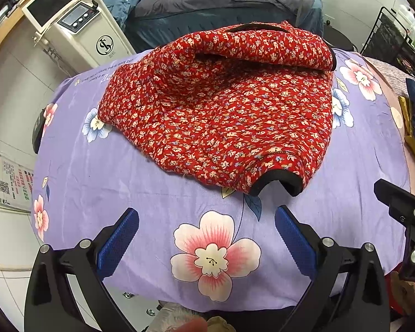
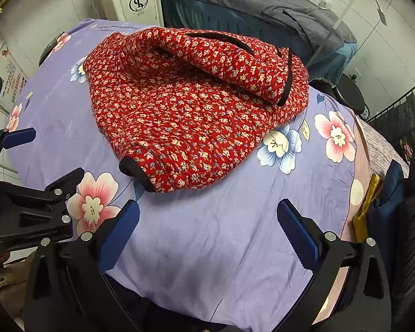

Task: Fold large clothes

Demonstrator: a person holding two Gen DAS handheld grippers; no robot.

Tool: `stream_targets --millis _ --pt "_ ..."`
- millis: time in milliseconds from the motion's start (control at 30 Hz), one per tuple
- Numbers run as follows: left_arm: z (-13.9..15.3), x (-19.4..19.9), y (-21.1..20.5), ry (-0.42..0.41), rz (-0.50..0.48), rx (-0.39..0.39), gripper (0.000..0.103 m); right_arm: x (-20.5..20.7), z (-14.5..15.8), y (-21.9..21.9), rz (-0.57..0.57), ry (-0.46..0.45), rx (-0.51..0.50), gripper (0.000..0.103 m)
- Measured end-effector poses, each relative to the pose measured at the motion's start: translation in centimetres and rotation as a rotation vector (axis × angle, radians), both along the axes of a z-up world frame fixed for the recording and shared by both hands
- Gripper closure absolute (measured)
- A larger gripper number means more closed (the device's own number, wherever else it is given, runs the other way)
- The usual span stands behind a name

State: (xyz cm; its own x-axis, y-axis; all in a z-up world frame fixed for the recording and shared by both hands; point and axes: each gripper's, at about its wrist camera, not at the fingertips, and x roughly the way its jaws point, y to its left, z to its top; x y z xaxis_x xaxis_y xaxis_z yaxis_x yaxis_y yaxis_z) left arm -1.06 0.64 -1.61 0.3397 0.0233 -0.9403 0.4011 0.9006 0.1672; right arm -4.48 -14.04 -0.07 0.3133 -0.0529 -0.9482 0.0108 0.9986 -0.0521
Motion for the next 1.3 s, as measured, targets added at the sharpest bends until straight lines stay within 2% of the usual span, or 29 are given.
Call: stream_targets --millis 233,1300 --pt "0.01 -0.11 0.28 0.007 0.019 -0.024 0.006 -0.37 -0.21 0.15 0.004 0.002 -0.001 0.004" --pt "-0.27 -0.69 0.14 0.005 0.016 -0.002 0.006 -0.69 -0.30 0.08 0.004 0.004 0.000 0.004"
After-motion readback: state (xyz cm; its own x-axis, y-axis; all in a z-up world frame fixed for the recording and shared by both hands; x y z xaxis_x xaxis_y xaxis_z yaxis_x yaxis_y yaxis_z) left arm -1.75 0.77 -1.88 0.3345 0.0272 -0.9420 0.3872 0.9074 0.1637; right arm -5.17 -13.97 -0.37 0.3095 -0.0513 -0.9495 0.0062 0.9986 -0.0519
